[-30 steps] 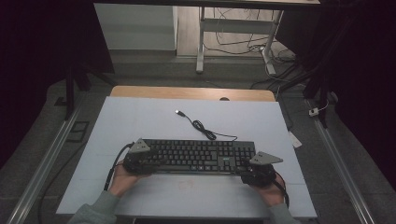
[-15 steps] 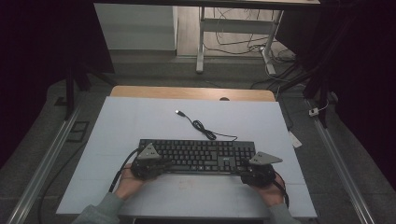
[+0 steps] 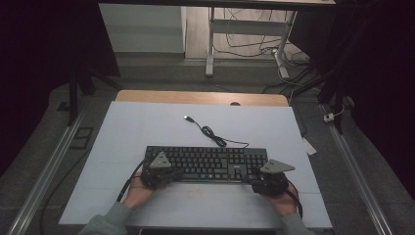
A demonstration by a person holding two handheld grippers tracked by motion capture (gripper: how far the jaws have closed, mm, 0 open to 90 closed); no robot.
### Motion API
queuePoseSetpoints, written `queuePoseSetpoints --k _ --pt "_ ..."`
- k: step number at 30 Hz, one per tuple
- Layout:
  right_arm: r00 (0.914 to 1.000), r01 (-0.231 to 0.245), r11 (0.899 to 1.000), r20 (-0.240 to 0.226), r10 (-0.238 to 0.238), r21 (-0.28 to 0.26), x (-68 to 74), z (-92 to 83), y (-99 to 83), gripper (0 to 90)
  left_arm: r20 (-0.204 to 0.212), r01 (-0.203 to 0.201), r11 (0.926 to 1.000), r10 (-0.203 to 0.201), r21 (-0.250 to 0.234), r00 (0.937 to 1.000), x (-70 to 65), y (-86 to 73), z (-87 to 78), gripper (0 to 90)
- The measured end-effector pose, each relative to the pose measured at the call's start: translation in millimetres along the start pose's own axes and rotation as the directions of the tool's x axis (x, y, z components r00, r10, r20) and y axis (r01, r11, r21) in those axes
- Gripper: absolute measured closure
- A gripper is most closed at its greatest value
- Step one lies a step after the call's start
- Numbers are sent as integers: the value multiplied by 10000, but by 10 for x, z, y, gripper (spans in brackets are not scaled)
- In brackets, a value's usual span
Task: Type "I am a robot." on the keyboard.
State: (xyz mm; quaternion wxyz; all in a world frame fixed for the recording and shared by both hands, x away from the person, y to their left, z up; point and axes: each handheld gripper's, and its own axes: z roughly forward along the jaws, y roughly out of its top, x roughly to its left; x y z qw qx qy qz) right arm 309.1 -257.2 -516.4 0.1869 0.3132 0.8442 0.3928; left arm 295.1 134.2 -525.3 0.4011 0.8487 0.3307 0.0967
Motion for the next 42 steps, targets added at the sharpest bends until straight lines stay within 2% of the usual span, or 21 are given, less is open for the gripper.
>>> queuePoseSetpoints --k 8,28,33,38,42 --pt "9999 69 10000 131 -70 38 7 0 1 446 6 -37 9998 37 205 10000 -6 -6 37 890" --pt "9999 89 10000 102 -89 34 6 3 1 445 -12 -1 9998 1 179 10000 6 -10 44 890" --pt "9998 110 9999 152 -111 49 9 1 2 444 -210 -72 9995 78 309 9997 2 -14 57 890" --pt "9999 105 9999 83 -105 24 7 3 1 444 -240 -50 9997 55 225 9997 2 -14 47 890" --pt "9998 107 9999 152 -108 50 7 1 2 444 -216 38 9999 -41 -145 9998 13 -2 -15 890"
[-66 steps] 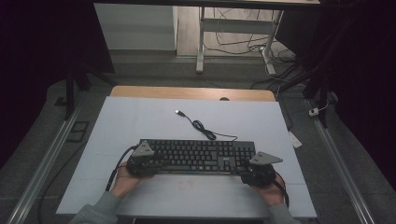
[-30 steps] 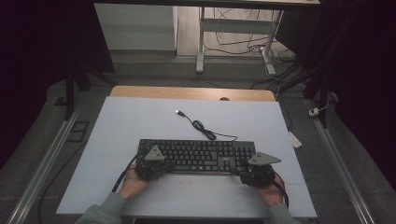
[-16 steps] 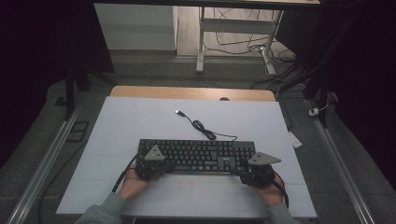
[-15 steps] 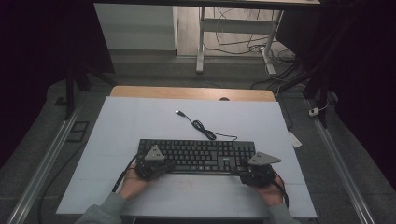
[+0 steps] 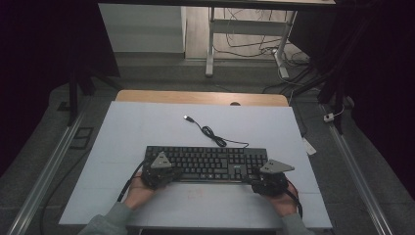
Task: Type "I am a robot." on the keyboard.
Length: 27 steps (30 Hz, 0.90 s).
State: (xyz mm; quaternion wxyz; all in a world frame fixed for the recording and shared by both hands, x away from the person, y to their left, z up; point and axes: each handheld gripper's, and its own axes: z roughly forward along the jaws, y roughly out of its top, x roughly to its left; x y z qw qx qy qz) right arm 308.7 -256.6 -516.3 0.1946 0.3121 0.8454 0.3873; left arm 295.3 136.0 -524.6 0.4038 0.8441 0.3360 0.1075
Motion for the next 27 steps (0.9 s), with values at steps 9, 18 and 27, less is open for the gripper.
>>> queuePoseSetpoints --k 9,18,27 --pt "10000 8 10000 5 -8 -1 -1 0 0 443 -144 607 9939 -623 -916 9980 124 -8 -187 863" --pt "10000 -43 10000 5 43 19 -3 -5 -1 443 -1066 959 9887 -1083 -1149 9884 274 -61 -282 583" --pt "10000 -40 10000 -68 39 -75 -10 -10 0 443 -1473 1158 9875 -1310 -1074 9804 351 -91 -310 465"
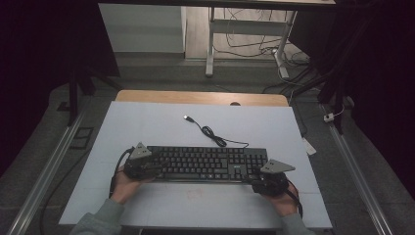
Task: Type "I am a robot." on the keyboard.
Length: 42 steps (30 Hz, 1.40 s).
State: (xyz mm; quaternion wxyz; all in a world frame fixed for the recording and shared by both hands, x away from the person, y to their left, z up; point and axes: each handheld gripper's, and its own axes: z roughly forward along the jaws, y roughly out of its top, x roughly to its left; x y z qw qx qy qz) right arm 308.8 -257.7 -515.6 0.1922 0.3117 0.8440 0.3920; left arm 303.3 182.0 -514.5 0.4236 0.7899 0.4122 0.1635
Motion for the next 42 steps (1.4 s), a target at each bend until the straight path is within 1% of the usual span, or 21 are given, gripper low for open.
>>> queuePoseSetpoints --k 11,14,16,22,26,27,33,42 --pt "10000 -19 10000 -34 18 -55 -6 -9 2 442 -264 208 9997 -205 110 9994 94 -19 -31 416" --pt "10000 9 10000 18 -9 -1 -4 -15 4 441 -346 255 9996 -251 134 9991 114 -22 -37 406" --pt "10000 -13 10000 -38 12 -59 -4 -12 3 441 -389 274 9995 -268 156 9989 128 -24 -41 401" --pt "10000 -50 10000 17 50 -75 -8 -17 2 441 -441 310 9993 -301 197 9986 136 -22 -35 391" --pt "10000 -41 10000 -11 41 -36 -5 -11 1 441 -454 224 9995 -215 209 9987 125 -4 -18 389" --pt "10000 5 10000 46 -6 30 -3 -15 3 441 -451 206 9996 -196 210 9988 123 2 -13 388" --pt "10000 -38 10000 3 38 -57 -5 -12 2 442 -377 129 9996 -119 264 9992 121 45 16 384" --pt "9998 -177 9998 15 177 -117 0 -11 7 441 -218 -121 9992 129 376 9997 98 169 70 379"
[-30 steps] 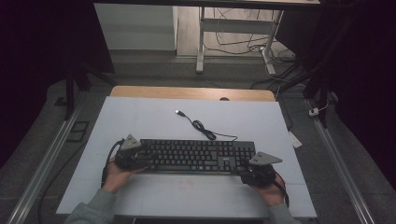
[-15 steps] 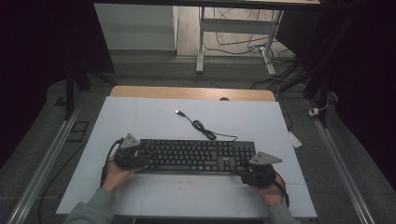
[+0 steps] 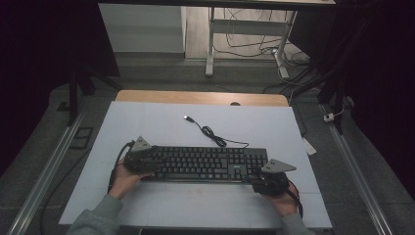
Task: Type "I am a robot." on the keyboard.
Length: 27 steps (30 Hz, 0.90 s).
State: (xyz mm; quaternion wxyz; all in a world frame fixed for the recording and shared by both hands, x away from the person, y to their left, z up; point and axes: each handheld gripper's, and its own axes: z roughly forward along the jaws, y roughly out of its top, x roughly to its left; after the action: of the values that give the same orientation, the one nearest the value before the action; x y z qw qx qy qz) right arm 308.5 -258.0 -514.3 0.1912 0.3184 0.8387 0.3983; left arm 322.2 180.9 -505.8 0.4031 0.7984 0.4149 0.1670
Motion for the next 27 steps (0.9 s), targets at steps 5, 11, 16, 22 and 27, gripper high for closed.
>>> queuePoseSetpoints --k 5,11,16,22,27 --pt "10000 37 10000 14 -37 7 -4 0 2 441 157 -260 9994 257 226 9995 -14 117 61 382" --pt "10000 58 10000 71 -57 -24 -10 -2 2 441 656 -773 9931 716 884 9953 -39 280 168 478" --pt "9999 51 10000 87 -51 1 -11 -6 -2 441 747 -907 9884 819 1222 9938 -48 285 249 602" --pt "9998 122 9999 183 -121 -27 -11 -14 1 443 808 -1035 9836 923 1476 9924 -57 267 285 824" --pt "9997 114 9999 224 -114 -15 -8 -15 -2 442 904 -1378 9735 1230 1826 9883 -95 247 324 891"
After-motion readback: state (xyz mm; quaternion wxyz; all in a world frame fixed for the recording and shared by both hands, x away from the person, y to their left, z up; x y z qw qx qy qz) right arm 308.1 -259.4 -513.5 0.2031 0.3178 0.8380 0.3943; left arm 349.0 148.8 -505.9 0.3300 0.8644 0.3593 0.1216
